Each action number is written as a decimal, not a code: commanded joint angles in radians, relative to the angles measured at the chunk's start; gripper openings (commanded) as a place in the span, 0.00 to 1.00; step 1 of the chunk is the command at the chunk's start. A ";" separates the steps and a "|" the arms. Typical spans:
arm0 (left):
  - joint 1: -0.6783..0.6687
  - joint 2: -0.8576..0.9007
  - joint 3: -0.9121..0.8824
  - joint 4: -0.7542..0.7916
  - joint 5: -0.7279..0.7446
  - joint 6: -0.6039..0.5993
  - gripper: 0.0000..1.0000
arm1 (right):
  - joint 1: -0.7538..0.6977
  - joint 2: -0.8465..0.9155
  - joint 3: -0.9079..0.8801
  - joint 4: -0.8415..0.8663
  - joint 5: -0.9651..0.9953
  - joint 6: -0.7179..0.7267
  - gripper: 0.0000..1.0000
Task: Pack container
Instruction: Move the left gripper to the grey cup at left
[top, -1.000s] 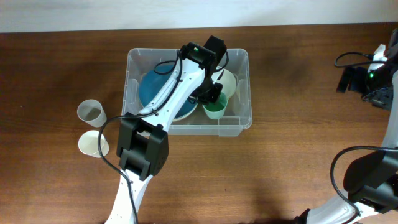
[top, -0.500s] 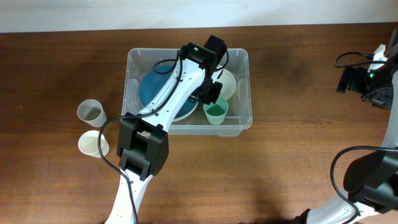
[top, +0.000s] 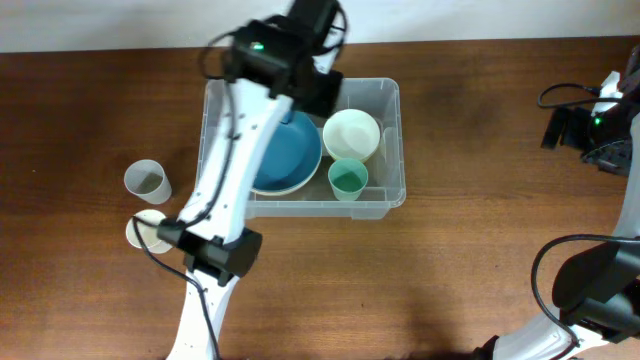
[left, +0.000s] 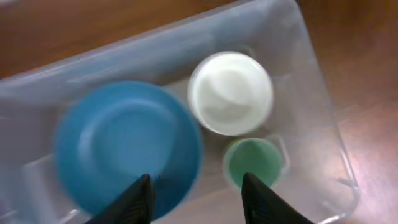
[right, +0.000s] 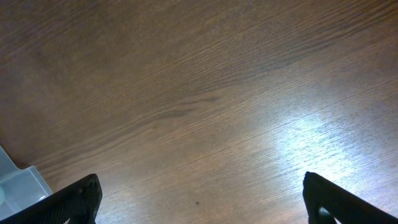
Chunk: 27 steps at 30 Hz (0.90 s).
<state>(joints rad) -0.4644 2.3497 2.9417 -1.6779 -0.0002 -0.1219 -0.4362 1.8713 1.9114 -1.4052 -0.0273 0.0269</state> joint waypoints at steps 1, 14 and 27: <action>0.064 -0.037 0.051 -0.010 -0.113 -0.055 0.63 | -0.003 0.003 -0.004 0.001 -0.003 0.007 0.99; 0.445 -0.076 -0.201 -0.010 -0.151 -0.188 0.93 | -0.003 0.003 -0.004 0.001 -0.003 0.007 0.99; 0.727 -0.102 -0.534 -0.009 -0.068 -0.211 0.94 | -0.003 0.003 -0.004 0.001 -0.003 0.007 0.99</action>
<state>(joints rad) 0.2203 2.3016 2.4397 -1.6867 -0.0856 -0.3080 -0.4362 1.8713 1.9114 -1.4052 -0.0277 0.0265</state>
